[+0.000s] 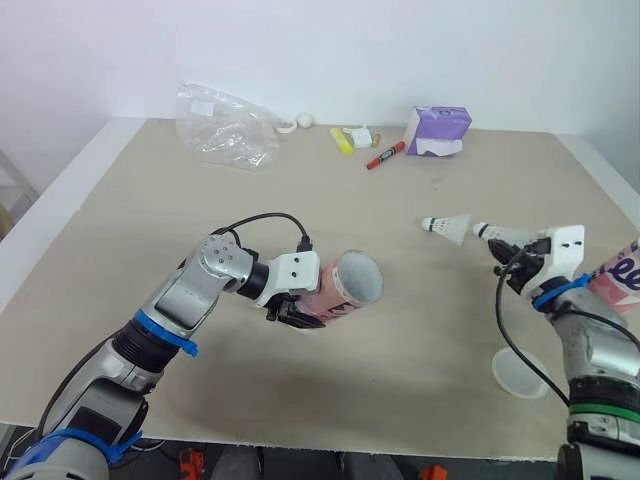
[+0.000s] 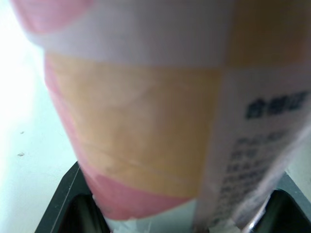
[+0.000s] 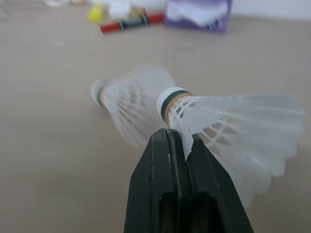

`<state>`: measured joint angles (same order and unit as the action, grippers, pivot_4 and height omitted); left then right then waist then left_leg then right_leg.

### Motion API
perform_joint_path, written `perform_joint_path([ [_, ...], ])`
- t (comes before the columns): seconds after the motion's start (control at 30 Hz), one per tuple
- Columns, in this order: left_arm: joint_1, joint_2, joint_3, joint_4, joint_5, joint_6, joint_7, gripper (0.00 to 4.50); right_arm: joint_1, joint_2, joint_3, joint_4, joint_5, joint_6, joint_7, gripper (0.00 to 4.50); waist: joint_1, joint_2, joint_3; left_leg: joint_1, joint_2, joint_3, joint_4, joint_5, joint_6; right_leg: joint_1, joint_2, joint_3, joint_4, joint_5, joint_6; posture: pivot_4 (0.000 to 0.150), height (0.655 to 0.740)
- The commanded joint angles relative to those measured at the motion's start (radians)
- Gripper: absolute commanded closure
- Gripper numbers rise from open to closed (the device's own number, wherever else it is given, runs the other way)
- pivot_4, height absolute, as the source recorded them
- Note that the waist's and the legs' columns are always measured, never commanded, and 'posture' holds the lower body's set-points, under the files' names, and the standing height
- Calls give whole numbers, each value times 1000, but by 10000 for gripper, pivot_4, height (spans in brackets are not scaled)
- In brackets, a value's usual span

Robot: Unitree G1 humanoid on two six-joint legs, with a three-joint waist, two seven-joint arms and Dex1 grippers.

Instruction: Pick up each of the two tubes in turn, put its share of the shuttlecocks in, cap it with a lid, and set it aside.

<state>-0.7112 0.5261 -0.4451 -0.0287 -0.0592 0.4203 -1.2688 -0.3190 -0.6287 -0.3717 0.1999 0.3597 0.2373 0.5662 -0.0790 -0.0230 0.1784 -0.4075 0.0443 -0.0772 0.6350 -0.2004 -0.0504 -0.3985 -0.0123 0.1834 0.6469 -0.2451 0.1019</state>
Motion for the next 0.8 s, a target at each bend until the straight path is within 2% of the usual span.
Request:
perform_joint_path([
  [0.03, 7, 5, -22, 36, 35, 7, 24, 17703, 25, -35, -56, -224, 30, 50, -46, 44830, 0, 0, 0, 0, 0, 0, 0, 0, 0, 0, 0, 0, 0, 0, 0, 1500, 7400],
  [0.2, -3, -1, -25, 52, 36, -6, 18, 17703, 54, -88, -83, -499, 92, 128, -38, 44830, 1, 0, 0, 0, 0, 0, 0, 0, 0, 0, 0, 0, 0, 0, 0, 1500, 7400],
  [0.4, -18, -5, -27, 75, 37, -20, 10, 17703, 184, -297, -12, -798, 133, 34, 318, 44830, 5, 0, 0, -1, 0, 0, 0, 0, 0, -1, 0, 0, 0, 0, 0, 1500, 7400],
  [0.53, -27, -10, -30, 95, 39, -30, 7, 17703, 205, -373, 39, -861, 119, -37, 439, 44830, 4, -4, 1, -1, -1, 1, 0, 0, -1, -1, -2, 0, -1, -1, 0, 1500, 7400],
  [0.8, -26, -12, -32, 92, 39, -29, 7, 17703, 88, -410, 173, -874, 56, -79, 482, 44830, 5, -5, 2, 0, -1, 5, 1, 1, -1, -6, -5, 0, -1, -1, 0, 1500, 7400],
])
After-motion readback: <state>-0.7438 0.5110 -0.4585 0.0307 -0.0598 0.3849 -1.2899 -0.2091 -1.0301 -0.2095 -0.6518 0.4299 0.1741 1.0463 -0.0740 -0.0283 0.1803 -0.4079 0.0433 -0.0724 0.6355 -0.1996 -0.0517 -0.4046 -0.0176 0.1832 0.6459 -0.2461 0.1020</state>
